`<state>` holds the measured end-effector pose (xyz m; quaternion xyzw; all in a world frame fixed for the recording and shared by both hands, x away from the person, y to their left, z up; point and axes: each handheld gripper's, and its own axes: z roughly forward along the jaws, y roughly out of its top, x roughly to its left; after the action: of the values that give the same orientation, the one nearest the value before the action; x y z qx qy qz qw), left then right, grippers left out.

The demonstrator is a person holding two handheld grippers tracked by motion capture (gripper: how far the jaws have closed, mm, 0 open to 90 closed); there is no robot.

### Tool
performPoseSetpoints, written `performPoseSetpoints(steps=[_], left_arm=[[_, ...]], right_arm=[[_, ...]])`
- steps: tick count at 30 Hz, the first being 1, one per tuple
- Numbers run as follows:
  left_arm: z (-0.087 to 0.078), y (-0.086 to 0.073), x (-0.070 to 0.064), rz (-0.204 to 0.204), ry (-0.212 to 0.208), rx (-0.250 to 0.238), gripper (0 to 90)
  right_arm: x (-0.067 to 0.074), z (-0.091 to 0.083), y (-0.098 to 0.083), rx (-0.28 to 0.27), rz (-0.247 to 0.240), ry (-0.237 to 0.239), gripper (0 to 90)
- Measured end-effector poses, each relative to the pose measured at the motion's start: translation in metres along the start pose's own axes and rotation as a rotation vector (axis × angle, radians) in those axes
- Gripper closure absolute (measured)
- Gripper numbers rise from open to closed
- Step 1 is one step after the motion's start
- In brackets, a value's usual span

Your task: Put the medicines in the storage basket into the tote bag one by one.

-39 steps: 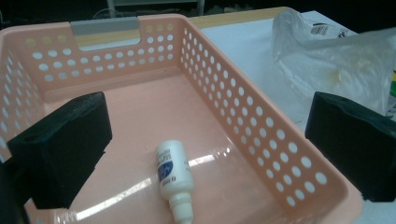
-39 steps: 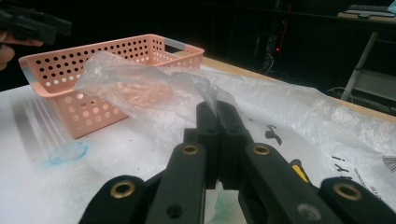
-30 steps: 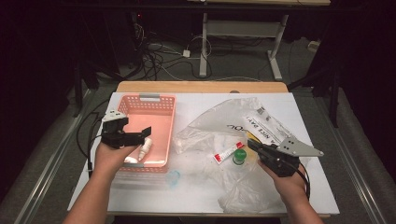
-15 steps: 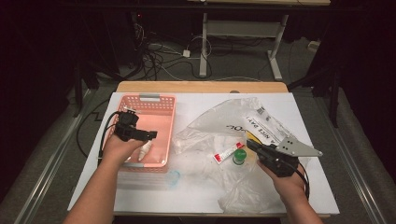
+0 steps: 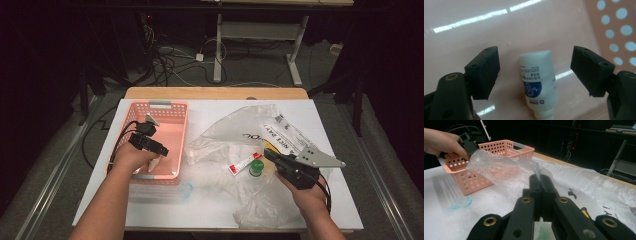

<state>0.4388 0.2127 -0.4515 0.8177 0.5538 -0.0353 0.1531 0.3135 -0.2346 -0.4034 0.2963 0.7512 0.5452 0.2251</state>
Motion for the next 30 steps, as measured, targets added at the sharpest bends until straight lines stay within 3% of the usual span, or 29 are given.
performPoseSetpoints(steps=[4, 8, 10, 13, 18, 26, 30], left_arm=[[-0.001, 0.000, -0.001, -0.010, 0.017, 0.009, 33.6], [0.003, 0.001, -0.002, -0.017, 0.019, 0.060, 39.4], [0.006, 0.001, -0.004, -0.002, 0.028, 0.081, 44.3], [0.007, 0.002, -0.007, 0.026, 0.048, 0.074, 55.7], [0.008, 0.001, -0.012, 0.069, 0.057, 0.058, 58.1], [-0.003, -0.003, -0.017, 0.113, 0.054, -0.064, 58.2], [-0.019, -0.010, -0.019, 0.125, 0.016, -0.172, 58.2]], right_arm=[[0.000, -0.001, 0.000, -0.004, 0.003, -0.001, 90.0], [0.001, 0.000, 0.000, -0.006, 0.000, 0.003, 90.0], [0.001, -0.001, 0.001, -0.006, -0.002, 0.003, 90.0], [0.001, -0.001, 0.002, -0.011, 0.001, 0.001, 90.0], [0.001, -0.001, 0.002, -0.011, 0.000, 0.001, 90.0], [-0.001, -0.002, 0.001, -0.010, 0.004, -0.001, 90.0], [0.000, -0.002, 0.001, -0.009, 0.002, 0.000, 90.0]])
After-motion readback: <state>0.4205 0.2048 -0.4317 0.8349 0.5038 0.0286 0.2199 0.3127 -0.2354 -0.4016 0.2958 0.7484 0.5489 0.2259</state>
